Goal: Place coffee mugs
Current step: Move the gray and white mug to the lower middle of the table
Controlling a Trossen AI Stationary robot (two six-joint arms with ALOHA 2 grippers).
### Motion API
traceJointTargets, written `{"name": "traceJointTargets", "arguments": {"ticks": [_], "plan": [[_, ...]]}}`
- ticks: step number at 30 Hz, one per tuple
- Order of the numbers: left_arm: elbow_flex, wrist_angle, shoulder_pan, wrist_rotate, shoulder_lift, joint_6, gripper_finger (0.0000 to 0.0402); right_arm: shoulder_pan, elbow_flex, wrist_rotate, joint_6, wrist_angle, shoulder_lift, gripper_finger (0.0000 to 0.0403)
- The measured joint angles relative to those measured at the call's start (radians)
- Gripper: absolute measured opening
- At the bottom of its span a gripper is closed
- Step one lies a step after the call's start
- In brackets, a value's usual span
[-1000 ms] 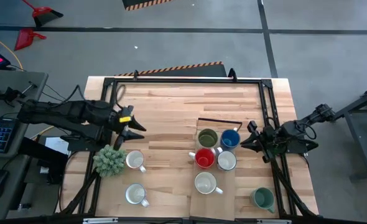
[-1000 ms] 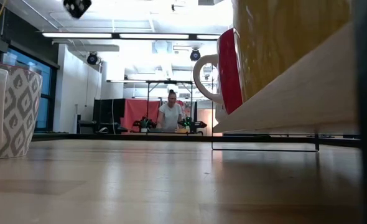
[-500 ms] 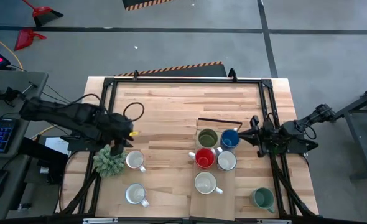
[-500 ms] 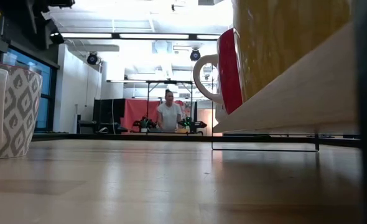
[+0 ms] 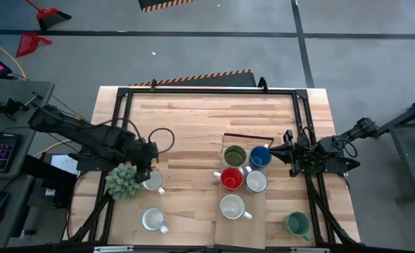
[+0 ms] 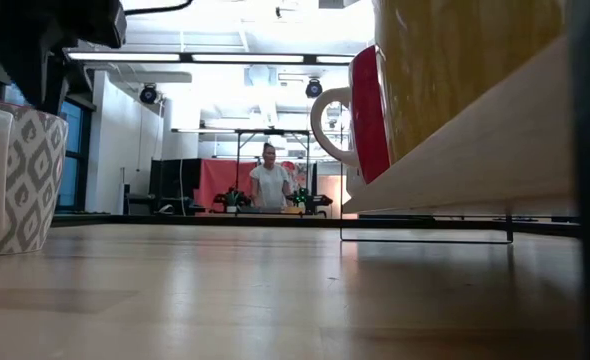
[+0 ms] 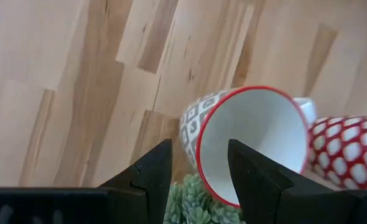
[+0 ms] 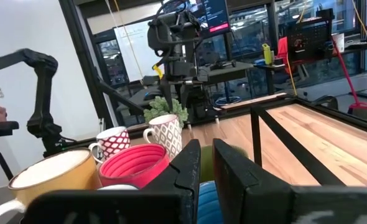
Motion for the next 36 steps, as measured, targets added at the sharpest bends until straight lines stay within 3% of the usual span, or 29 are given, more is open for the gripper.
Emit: {"name": "traceJointTargets", "arguments": {"ticks": [17, 36], "plan": [[0.0, 0.103, -0.023, 0.012, 0.285, -0.057, 0.0145, 0.0, 0.0, 0.0, 0.0, -0.012, 0.0, 0.003], [0.0, 0.114, -0.021, -0.015, 0.391, 0.048, 0.0145, 0.0, 0.0, 0.0, 0.0, -0.044, 0.0, 0.003]]}}
